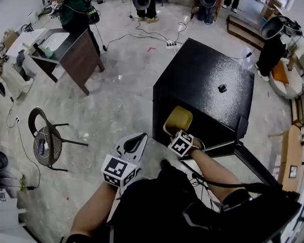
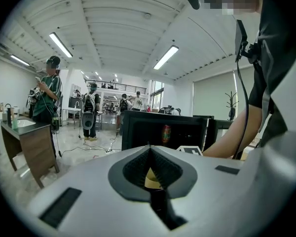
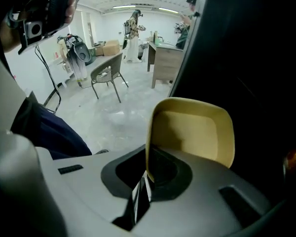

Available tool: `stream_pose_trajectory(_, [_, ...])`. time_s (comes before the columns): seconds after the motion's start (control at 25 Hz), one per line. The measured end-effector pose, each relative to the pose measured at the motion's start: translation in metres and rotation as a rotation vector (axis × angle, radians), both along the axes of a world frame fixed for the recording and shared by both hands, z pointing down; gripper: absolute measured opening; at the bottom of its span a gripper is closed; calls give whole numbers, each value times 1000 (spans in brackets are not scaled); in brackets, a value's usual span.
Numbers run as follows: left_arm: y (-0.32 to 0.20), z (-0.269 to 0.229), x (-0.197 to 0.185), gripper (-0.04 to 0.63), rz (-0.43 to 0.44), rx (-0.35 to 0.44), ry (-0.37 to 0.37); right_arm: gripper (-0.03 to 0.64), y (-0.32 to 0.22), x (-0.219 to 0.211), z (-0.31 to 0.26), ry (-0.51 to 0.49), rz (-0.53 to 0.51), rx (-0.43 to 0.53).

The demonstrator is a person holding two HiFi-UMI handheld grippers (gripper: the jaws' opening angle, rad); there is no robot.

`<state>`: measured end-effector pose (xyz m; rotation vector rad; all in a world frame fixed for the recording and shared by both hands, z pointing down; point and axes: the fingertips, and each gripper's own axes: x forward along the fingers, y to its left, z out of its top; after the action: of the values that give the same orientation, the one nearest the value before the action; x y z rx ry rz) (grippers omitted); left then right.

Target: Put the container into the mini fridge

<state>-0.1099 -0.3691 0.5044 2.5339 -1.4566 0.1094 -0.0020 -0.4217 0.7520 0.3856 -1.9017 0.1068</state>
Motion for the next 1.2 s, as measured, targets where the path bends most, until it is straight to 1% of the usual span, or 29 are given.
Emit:
stream_pose_trajectory(0.16, [-7,9,-3,6,-30,-25,3,20,-12,6,19,42,-6,-19])
stream_pose_trajectory(0.28, [-17,7,-10,6,-61,-18,-4,20,-26,12,30,54,11,-25])
stream_pose_trajectory(0.44, [-25,8,-17,6,-76,-11,-18,20,-43,4,46,49,6,-29])
stream_pose_trajectory(0.56, [-29,13,-15,6,-83,-12,-16,20,-45,9,51,88,-5,-59])
stream_pose_trajectory(0.72, [-33,22,-15,7,-103,-10,-11,20,-58,4,57,90,-9,-34])
stream_pose_trajectory(0.84, [-33,27,-19,6,-127,-10,6,20,-69,7,73,145,-22,-6])
stream_pose_trajectory(0.96, [-33,29,-26,6,-142,-11,3,20,-78,5,72,169,-9,9])
stream_pose_trajectory(1.08, [-34,31,-33,6,-164,-9,2,20,-89,2,74,166,1,25])
stream_pose_trajectory(1.2, [-33,32,-32,6,-167,-4,-4,20,-92,3,73,180,-4,22])
